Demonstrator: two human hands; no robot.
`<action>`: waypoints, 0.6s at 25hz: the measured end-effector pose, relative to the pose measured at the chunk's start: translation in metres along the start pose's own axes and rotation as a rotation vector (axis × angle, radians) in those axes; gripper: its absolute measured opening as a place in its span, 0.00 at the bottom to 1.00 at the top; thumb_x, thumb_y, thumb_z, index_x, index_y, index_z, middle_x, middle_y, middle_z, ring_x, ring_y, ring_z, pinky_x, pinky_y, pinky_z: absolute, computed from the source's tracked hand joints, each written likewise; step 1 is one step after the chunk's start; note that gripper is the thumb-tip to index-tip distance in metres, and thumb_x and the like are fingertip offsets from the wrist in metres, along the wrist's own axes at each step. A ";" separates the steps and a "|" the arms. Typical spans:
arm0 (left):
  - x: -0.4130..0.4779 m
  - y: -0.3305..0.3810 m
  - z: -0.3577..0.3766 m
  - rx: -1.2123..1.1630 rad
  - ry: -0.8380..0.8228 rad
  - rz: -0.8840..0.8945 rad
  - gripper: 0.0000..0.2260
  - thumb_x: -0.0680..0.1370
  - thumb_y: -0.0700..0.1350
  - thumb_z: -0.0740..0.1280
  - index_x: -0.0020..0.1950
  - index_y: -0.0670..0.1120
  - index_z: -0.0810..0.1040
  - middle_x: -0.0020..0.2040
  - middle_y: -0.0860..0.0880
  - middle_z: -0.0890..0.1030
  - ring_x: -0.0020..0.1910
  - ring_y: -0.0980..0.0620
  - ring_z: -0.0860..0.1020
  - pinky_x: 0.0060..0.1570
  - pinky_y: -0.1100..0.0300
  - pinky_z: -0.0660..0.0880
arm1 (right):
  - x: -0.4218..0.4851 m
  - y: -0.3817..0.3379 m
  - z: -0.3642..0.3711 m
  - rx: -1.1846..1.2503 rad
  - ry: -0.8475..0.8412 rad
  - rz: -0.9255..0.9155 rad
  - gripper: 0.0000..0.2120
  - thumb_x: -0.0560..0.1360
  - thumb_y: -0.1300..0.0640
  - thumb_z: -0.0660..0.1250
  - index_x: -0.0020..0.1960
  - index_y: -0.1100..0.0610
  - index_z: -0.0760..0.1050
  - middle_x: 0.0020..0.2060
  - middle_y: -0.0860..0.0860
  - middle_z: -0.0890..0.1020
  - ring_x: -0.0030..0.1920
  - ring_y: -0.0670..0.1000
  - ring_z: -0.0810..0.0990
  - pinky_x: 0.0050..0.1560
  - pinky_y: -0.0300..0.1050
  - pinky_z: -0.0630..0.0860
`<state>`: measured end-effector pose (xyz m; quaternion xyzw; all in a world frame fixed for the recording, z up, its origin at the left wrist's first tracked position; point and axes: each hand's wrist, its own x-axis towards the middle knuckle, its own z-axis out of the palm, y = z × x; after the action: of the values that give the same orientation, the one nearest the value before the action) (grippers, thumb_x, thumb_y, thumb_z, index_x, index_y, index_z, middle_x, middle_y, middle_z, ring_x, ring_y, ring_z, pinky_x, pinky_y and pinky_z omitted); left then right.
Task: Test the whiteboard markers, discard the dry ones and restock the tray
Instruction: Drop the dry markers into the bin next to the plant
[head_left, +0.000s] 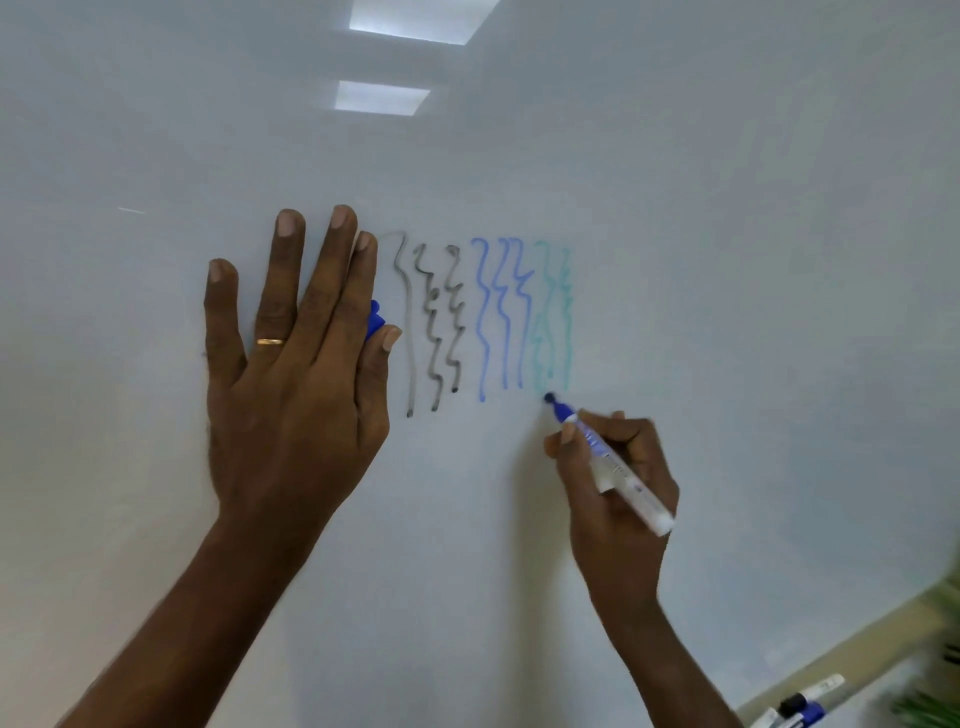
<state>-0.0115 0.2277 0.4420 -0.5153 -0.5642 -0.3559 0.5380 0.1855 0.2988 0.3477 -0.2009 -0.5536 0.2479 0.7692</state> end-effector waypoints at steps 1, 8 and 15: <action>0.000 0.000 0.000 -0.001 -0.002 -0.002 0.23 0.88 0.49 0.53 0.82 0.44 0.57 0.83 0.48 0.56 0.82 0.45 0.52 0.80 0.40 0.49 | 0.001 0.002 -0.001 0.029 0.046 0.016 0.03 0.77 0.63 0.71 0.48 0.59 0.77 0.38 0.54 0.85 0.40 0.54 0.85 0.53 0.46 0.78; 0.000 0.001 0.000 0.011 -0.008 -0.009 0.24 0.88 0.50 0.53 0.82 0.44 0.56 0.83 0.48 0.56 0.82 0.45 0.52 0.79 0.39 0.50 | -0.025 0.006 0.014 -0.022 -0.073 -0.038 0.02 0.76 0.61 0.71 0.48 0.57 0.78 0.38 0.53 0.85 0.36 0.49 0.84 0.77 0.47 0.62; -0.001 0.000 0.000 0.007 -0.013 -0.008 0.24 0.88 0.50 0.52 0.83 0.44 0.55 0.83 0.47 0.55 0.82 0.45 0.52 0.80 0.40 0.49 | -0.047 -0.006 0.046 -0.184 -0.268 -0.253 0.04 0.77 0.57 0.72 0.52 0.56 0.80 0.44 0.44 0.85 0.43 0.44 0.85 0.79 0.65 0.54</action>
<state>-0.0115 0.2270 0.4407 -0.5134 -0.5710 -0.3526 0.5349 0.1303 0.2669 0.3296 -0.1644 -0.6923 0.1220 0.6920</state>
